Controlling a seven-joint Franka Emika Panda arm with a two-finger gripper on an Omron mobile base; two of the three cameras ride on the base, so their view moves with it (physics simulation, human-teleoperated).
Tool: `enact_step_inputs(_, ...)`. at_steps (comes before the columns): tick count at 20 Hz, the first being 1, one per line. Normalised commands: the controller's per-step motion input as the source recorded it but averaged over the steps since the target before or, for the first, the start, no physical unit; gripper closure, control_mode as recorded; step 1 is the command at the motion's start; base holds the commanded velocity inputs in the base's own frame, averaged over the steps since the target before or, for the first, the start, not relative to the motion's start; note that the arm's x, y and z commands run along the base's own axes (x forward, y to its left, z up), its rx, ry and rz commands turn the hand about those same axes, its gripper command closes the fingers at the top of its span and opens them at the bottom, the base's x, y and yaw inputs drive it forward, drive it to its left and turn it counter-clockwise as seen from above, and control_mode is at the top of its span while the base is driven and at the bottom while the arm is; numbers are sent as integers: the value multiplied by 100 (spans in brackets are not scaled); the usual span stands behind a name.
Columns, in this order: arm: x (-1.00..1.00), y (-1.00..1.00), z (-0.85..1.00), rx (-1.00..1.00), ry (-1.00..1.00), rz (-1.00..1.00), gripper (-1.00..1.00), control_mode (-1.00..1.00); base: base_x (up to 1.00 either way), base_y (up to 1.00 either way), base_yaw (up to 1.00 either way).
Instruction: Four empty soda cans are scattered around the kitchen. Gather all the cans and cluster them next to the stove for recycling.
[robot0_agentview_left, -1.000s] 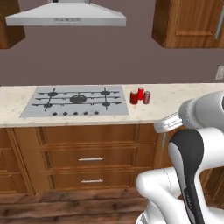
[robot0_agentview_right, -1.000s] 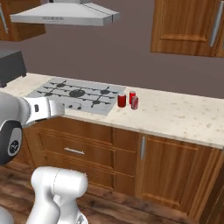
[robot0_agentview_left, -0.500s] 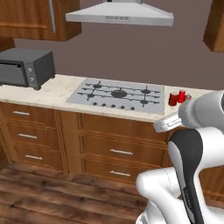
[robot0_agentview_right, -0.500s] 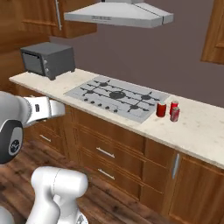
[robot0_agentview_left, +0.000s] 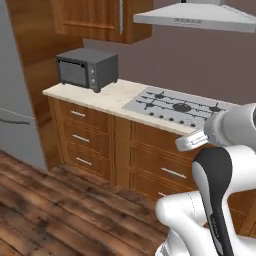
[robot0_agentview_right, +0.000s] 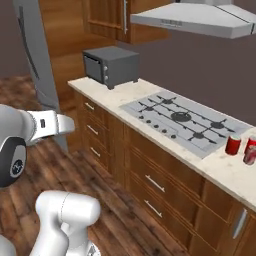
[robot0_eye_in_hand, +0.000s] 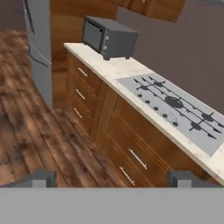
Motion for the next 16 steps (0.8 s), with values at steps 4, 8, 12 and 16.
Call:
enact_step_inputs(4,0,0,0,0,0,0,-100,100,-15,23,50)
enact_step_inputs(8,0,0,0,0,0,0,-100,100,-11,24,50)
enact_step_inputs(12,0,0,0,0,0,0,-100,100,-9,26,49)
enact_step_inputs(16,0,0,0,0,0,0,-100,100,-3,23,42)
